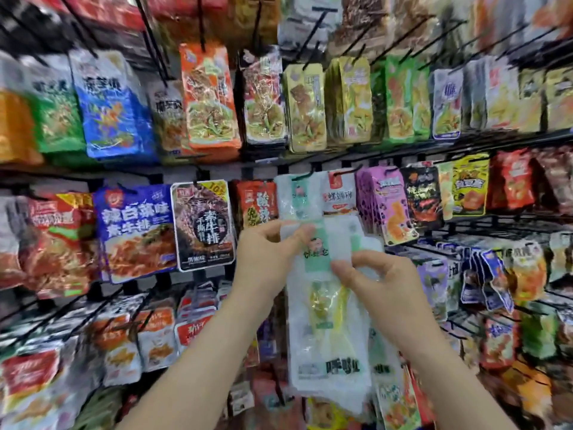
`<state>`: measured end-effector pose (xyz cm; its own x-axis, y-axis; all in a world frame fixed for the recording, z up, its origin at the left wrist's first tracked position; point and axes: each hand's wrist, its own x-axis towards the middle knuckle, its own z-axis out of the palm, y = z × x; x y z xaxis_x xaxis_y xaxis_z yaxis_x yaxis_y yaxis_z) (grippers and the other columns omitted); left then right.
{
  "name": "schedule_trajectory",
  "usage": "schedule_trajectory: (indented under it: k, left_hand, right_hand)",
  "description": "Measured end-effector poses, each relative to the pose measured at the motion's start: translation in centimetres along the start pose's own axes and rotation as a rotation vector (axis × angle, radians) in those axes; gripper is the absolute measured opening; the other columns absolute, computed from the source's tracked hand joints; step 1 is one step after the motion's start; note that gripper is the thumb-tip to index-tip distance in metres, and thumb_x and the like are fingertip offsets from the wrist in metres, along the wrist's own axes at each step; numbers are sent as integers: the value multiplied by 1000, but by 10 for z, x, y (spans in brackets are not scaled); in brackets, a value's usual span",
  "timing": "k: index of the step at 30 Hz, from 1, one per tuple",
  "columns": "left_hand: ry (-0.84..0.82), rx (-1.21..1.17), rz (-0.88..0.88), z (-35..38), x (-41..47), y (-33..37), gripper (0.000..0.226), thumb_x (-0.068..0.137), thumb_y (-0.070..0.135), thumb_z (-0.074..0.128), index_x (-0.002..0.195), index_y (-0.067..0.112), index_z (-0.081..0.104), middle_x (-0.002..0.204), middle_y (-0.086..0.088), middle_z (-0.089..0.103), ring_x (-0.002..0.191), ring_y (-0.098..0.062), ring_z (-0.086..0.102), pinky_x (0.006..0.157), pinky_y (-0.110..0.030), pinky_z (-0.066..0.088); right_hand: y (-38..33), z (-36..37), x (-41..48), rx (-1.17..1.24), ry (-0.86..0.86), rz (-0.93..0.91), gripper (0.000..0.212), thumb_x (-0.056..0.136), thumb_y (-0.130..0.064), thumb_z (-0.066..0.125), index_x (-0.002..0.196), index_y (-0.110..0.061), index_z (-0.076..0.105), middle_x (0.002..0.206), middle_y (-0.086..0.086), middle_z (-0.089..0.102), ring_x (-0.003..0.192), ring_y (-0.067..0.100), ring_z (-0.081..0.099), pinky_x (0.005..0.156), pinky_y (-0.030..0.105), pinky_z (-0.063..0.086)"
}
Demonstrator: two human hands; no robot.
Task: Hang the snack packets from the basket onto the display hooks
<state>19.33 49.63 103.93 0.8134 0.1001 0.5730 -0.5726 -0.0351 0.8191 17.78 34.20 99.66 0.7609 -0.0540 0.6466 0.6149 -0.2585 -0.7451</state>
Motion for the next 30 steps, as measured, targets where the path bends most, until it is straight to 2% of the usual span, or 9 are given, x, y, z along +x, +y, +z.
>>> schedule_trajectory:
  k: [2, 4, 7, 12, 17, 22, 24, 27, 30]
  left_hand:
    - [31, 48, 36, 12, 24, 0, 7, 85, 20, 72, 79, 22, 73, 73, 12, 73, 69, 1, 66, 64, -18, 54]
    - [84, 121, 80, 26, 48, -1, 9, 88, 23, 68, 80, 24, 73, 70, 17, 71, 65, 7, 63, 56, -10, 46]
    - [181, 153, 130, 45, 79, -3, 13, 89, 21, 68, 76, 24, 70, 59, 17, 67, 55, 8, 59, 49, -10, 42]
    - [322, 201, 241, 59, 112, -14, 12, 85, 22, 72, 92, 28, 64, 60, 18, 55, 53, 2, 48, 50, -15, 38]
    - [351, 328, 374, 60, 121, -22, 6, 85, 17, 73, 86, 23, 73, 81, 14, 70, 77, 3, 62, 74, -22, 50]
    - [280, 554, 408, 53, 124, -23, 17, 89, 14, 67, 105, 14, 73, 99, 6, 71, 93, -6, 64, 84, -20, 51]
    - [224, 698, 377, 49, 126, -28, 27, 92, 6, 60, 117, 12, 68, 109, 1, 65, 102, -8, 59, 85, -14, 43]
    - [145, 897, 341, 45, 128, -36, 45, 91, -2, 55, 134, 12, 54, 118, -2, 54, 111, -16, 51, 86, -10, 31]
    - [111, 1058, 356, 45, 124, -39, 64, 85, -8, 57, 144, 10, 42, 130, -8, 43, 118, -23, 46, 93, -16, 32]
  right_hand:
    - [6, -8, 26, -32, -20, 34, 16, 83, -29, 73, 71, -19, 73, 74, -14, 71, 75, -16, 60, 65, 2, 40]
    - [11, -15, 53, -59, -54, 71, 23, 83, -37, 73, 73, -17, 72, 83, -13, 69, 86, -10, 59, 71, 7, 39]
    - [16, -20, 89, -70, -116, 84, 26, 85, -41, 70, 76, -17, 73, 89, -14, 70, 88, -7, 58, 69, 11, 37]
    - [28, -23, 127, -20, -151, 78, 25, 89, -38, 66, 82, -16, 75, 79, -11, 71, 76, -4, 62, 64, 15, 41]
    - [39, -22, 143, 40, -197, 86, 24, 90, -37, 66, 81, -17, 75, 78, -11, 72, 76, -2, 63, 66, 17, 43]
    - [47, -20, 149, 71, -217, 92, 28, 91, -36, 65, 80, -12, 74, 46, -25, 53, 45, -13, 47, 59, 18, 35]
    - [49, -15, 153, 49, -213, 67, 26, 90, -38, 66, 80, -15, 75, 53, -25, 55, 52, -14, 49, 65, 19, 38]
    - [53, -7, 158, 3, -199, 50, 22, 88, -39, 68, 80, -19, 76, 83, -14, 70, 82, -2, 62, 81, 26, 45]
    - [56, -4, 158, -20, -198, 52, 16, 87, -36, 69, 84, -22, 76, 96, -12, 71, 97, 3, 63, 87, 26, 44]
